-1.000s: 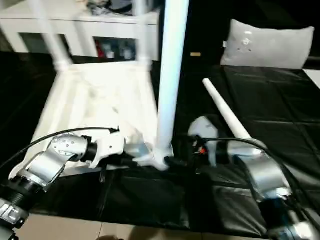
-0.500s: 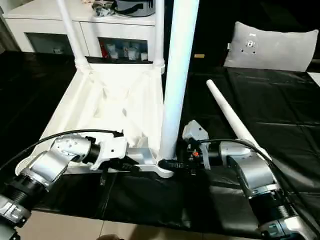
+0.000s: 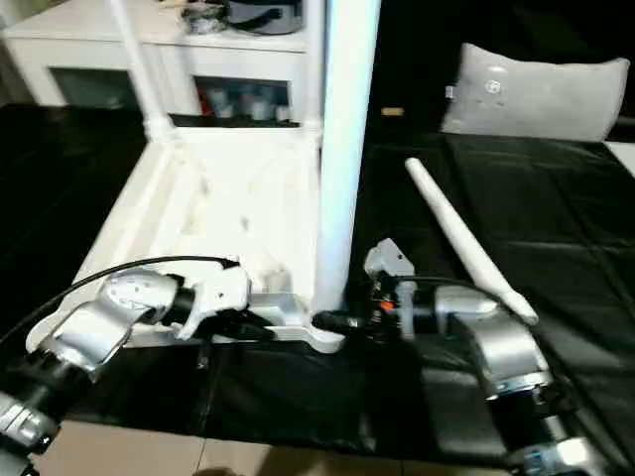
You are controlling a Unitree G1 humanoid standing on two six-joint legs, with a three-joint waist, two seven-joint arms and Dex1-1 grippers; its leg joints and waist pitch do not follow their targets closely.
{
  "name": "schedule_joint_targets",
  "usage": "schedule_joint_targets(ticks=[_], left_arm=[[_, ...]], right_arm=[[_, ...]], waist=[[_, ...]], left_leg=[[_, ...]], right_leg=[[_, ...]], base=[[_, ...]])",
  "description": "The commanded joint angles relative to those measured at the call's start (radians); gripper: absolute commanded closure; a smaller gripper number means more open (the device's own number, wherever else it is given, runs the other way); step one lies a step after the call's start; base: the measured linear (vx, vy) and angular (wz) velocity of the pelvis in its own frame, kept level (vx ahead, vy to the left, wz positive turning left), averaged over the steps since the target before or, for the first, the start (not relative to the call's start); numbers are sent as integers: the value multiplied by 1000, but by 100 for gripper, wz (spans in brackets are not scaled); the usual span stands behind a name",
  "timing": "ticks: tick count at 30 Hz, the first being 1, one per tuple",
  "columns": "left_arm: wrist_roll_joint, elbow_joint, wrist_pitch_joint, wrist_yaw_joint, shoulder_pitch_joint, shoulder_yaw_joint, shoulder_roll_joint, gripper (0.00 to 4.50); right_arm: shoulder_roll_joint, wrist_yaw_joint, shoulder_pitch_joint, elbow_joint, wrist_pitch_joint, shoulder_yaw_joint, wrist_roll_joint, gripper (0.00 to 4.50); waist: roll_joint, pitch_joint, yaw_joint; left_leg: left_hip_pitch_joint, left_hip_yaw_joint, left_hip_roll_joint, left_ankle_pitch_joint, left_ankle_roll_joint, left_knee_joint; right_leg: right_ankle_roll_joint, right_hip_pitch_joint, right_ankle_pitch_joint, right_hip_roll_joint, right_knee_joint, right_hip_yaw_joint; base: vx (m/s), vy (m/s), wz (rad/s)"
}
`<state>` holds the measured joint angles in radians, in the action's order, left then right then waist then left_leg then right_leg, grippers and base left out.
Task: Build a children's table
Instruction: Rotate leg to tighten
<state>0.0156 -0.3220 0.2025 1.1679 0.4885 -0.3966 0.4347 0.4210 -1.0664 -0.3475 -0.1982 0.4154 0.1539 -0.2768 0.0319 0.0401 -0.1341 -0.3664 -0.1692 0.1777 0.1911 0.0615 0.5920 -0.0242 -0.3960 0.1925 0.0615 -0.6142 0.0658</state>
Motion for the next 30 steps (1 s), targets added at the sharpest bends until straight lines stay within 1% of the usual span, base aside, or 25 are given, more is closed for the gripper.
schedule_joint_targets(ticks=[1, 2, 3, 4, 5, 6, 7, 10, 11, 12, 13, 14, 15, 16, 17, 18, 19, 20, 21, 23, 25, 26, 27, 28, 30], left_arm=[[-22, 56, 100, -78, -18, -3, -65, 450], [-22, 60, 115, -94, -18, 2, -75, 450], [-20, 80, 186, -168, -21, 26, -119, 450], [-12, 87, 217, -227, -18, 41, -155, 450], [-3, 93, 244, -278, -15, 53, -189, 450], [7, 96, 261, -317, -11, 60, -217, 450], [19, 97, 278, -373, -4, 69, -254, 450], [30, 88, 277, -416, 8, 69, -289, 450], [33, 88, 280, -429, 13, 67, -301, 450], [56, 89, 281, -443, 20, 49, -307, 450], [62, 91, 281, -443, 21, 41, -309, 450], [73, 101, 275, -444, 18, 32, -301, 450], [73, 103, 267, -437, 15, 29, -293, 450], [73, 103, 267, -437, 15, 29, -293, 450], [76, 108, 267, -436, 13, 27, -288, 450], [77, 109, 268, -435, 11, 27, -286, 450], [79, 108, 263, -435, 9, 25, -280, 450], [82, 105, 255, -433, 8, 23, -276, 450], [84, 99, 237, -422, 5, 17, -264, 450], [78, 90, 226, -408, 1, 18, -254, 450], [71, 78, 199, -386, 0, 22, -239, 450], [69, 73, 182, -377, 1, 20, -231, 450], [67, 65, 168, -360, 3, 18, -218, 450], [67, 62, 161, -354, 3, 17, -214, 450], [63, 43, 111, -300, 6, 7, -179, 450]], right_arm=[[-57, 161, 0, -31, 41, -1, 41, 211], [-65, 183, -1, -35, 45, -7, 45, 211], [-102, 276, -8, -53, 68, -30, 62, 211], [-126, 330, -11, -58, 75, -41, 73, 211], [-151, 380, -13, -57, 92, -55, 79, 211], [-172, 420, -15, -56, 102, -65, 85, 212], [-200, 480, -18, -56, 112, -80, 96, 212], [-233, 549, -22, -64, 118, -100, 106, 212], [-249, 581, -24, -69, 122, -108, 107, 212], [-272, 610, -23, -70, 105, -122, 101, 156], [-281, 621, -22, -69, 98, -127, 99, 142], [-282, 620, -14, -56, 78, -128, 97, 142], [-276, 608, -10, -49, 76, -130, 92, 139], [-276, 608, -10, -49, 76, -130, 92, 130], [-272, 598, -6, -41, 77, -134, 88, 102], [-268, 590, -5, -37, 74, -135, 87, 96], [-254, 570, -1, -28, 67, -132, 88, 94], [-245, 555, 1, -23, 62, -129, 88, 94], [-222, 526, 3, -17, 49, -129, 84, 89], [-178, 473, 3, -12, 35, -139, 70, 60], [-115, 376, 6, 8, 28, -143, 43, 51], [-95, 340, 8, 17, 27, -141, 33, 39], [-63, 291, 11, 29, 20, -136, 25, 39], [-54, 276, 11, 32, 19, -134, 22, 18], [15, 177, 13, 45, -2, -113, 23, 6]], waist=[[-7, -49, 3], [-7, -45, 11], [-6, -44, 22], [-8, -42, 30], [-6, -42, 36], [-8, -38, 43], [-8, -38, 47], [-12, -43, 54], [-17, -45, 54], [-13, -46, 53], [-9, -46, 53], [-8, -50, 52], [-7, -51, 51], [-6, -53, 48], [-6, -55, 46], [-5, -62, 41], [-4, -64, 38], [-4, -65, 35], [-3, -62, 35], [-3, -59, 35], [-3, -56, 32], [-3, -54, 27], [0, -55, 25], [-4, -55, 23], [-5, -55, 17]], left_leg=[[5, 19, 51, 201, -22, -73], [8, 20, 48, 231, -7, -74], [11, 21, 47, 246, 5, -76], [11, 24, 43, 258, 5, -77], [10, 24, 44, 261, 7, -78], [13, 26, 44, 284, 7, -80], [16, 25, 42, 293, 7, -78], [16, 25, 39, 276, -4, -78], [13, 24, 37, 260, -13, -77], [14, 22, 40, 246, -18, -77], [14, 23, 41, 241, -19, -77], [9, 24, 42, 218, -20, -78], [10, 22, 44, 211, -21, -77], [10, 22, 45, 192, -25, -75], [9, 20, 45, 175, -27, -73], [4, 19, 45, 127, -35, -67], [2, 18, 44, 106, -40, -65], [-1, 19, 45, 77, -52, -61], [-4, 19, 44, 80, -63, -62], [-3, 17, 44, 115, -64, -62], [-2, 16, 44, 137, -64, -63], [-1, 16, 44, 152, -65, -63], [0, 18, 46, 155, -64, -64], [1, 17, 47, 151, -65, -63], [0, 17, 46, 147, -72, -62]], right_leg=[[-178, 49, 297, 89, 84, -46], [-153, 47, 390, 93, 95, -46], [-135, 45, 444, 91, 100, -46], [-110, 47, 493, 92, 110, -43], [-106, 47, 494, 92, 108, -44], [-97, 43, 519, 88, 115, -40], [-90, 40, 533, 87, 118, -41], [-83, 42, 502, 85, 120, -43], [-81, 43, 485, 86, 119, -45], [-86, 40, 458, 85, 118, -48], [-90, 39, 442, 85, 115, -49], [-102, 45, 379, 84, 108, -49], [-108, 44, 355, 84, 106, -50], [-126, 46, 297, 82, 98, -51], [-136, 47, 261, 82, 95, -52], [-156, 52, 166, 81, 84, -52], [-164, 52, 126, 80, 80, -52], [-180, 54, 58, 79, 72, -50], [-189, 54, 43, 79, 72, -48], [-190, 56, 89, 82, 79, -48], [-181, 57, 146, 82, 84, -48], [-165, 55, 190, 83, 90, -48], [-163, 56, 196, 82, 89, -48], [-157, 54, 199, 82, 89, -48], [-153, 54, 201, 82, 89, -48]], base=[[0, 0, 0], [0, 0, 0], [0, 0, 0], [0, 0, 0], [0, 0, 0], [0, 0, 0], [0, 0, 0], [0, 0, 0], [0, 0, 0], [0, 0, 0], [0, 0, 0], [0, 0, 0], [0, 0, 0], [0, 0, 0], [0, 0, 0], [0, 0, 0], [0, 0, 0], [0, 0, 0], [0, 0, 0], [0, 0, 0], [0, 0, 0], [0, 0, 0], [0, 0, 0], [0, 0, 0], [0, 0, 0]])
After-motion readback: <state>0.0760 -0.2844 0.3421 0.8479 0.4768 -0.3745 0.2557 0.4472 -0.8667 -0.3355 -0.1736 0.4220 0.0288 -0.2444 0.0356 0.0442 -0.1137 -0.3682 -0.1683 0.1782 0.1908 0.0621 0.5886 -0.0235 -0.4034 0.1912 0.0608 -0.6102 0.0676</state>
